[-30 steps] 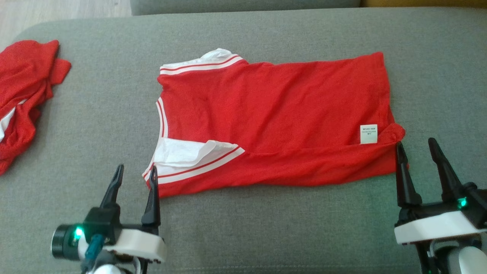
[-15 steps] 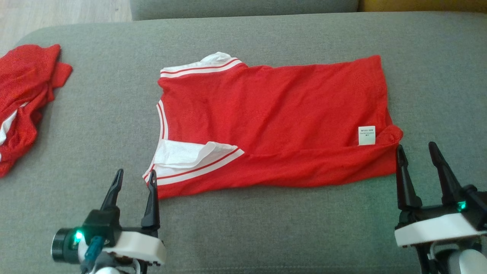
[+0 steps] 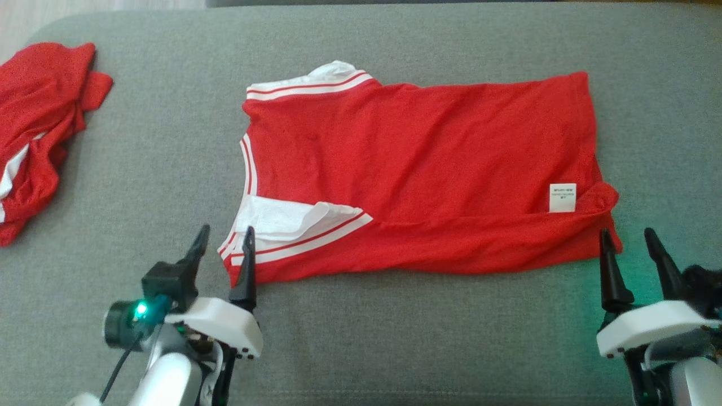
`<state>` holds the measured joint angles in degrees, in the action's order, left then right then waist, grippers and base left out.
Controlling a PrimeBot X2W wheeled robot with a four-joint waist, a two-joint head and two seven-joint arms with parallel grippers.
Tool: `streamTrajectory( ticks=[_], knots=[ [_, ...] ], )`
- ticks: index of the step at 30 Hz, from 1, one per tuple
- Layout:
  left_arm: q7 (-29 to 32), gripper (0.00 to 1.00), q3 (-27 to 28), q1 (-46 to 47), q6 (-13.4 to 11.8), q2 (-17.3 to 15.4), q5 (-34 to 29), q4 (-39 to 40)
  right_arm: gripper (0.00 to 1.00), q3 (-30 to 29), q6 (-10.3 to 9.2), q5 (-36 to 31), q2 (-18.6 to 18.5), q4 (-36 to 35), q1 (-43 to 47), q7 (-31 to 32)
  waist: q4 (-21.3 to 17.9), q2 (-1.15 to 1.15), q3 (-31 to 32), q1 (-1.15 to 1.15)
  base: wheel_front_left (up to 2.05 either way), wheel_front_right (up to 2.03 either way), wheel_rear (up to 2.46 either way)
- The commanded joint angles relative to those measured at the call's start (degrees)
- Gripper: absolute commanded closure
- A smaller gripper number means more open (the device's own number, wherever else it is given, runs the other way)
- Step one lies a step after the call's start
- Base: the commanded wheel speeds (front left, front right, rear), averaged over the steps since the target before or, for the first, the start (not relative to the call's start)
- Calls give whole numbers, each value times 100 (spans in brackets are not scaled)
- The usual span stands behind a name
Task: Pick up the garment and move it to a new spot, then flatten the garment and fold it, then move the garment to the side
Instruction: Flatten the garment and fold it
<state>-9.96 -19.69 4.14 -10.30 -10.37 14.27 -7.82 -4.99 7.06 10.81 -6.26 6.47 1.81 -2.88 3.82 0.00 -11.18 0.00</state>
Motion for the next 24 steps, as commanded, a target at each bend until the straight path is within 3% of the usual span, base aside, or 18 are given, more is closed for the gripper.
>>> streamTrajectory(
  ticks=[1, 12, 13, 14, 15, 16, 17, 24],
  knots=[
    [194, 0, 151, 261, 91, 3, 140, -83, 0, 73, 43, 52, -134, 101, -275, 123, 39, 0, -84, 0, 0, 0, 0],
    [936, 0, 112, 636, 588, 273, 889, -1322, 0, 45, 43, 278, -103, 1090, -775, 741, 24, 0, -381, 0, 0, 0, 0],
    [997, 0, 116, 656, 626, 293, 957, -1395, 14, 68, 43, 308, -94, 1126, -807, 774, 17, 0, -390, 0, 0, 0, 0],
    [1052, 1, 122, 676, 649, 305, 1009, -1454, 69, 80, 43, 332, -89, 1152, -832, 789, 11, 0, -397, 0, 0, 0, 0],
    [1089, 42, 116, 694, 668, 302, 1030, -1499, 100, 100, 43, 373, -79, 1194, -843, 844, 4, 0, -402, 0, 0, 0, 0],
    [1102, 83, 118, 705, 686, 302, 1056, -1527, 100, 117, 43, 403, -79, 1212, -852, 864, 0, 0, -403, 0, 0, 0, 0],
    [1115, 100, 125, 710, 697, 300, 1082, -1549, 100, 122, 43, 420, -81, 1215, -854, 863, -3, 0, -405, 0, 0, 0, 0],
    [930, 100, 167, 660, 632, 128, 1007, -1317, 100, 90, 43, 507, -68, 1066, -745, 831, -16, 0, -376, 0, 0, 0, 0]
  ],
)
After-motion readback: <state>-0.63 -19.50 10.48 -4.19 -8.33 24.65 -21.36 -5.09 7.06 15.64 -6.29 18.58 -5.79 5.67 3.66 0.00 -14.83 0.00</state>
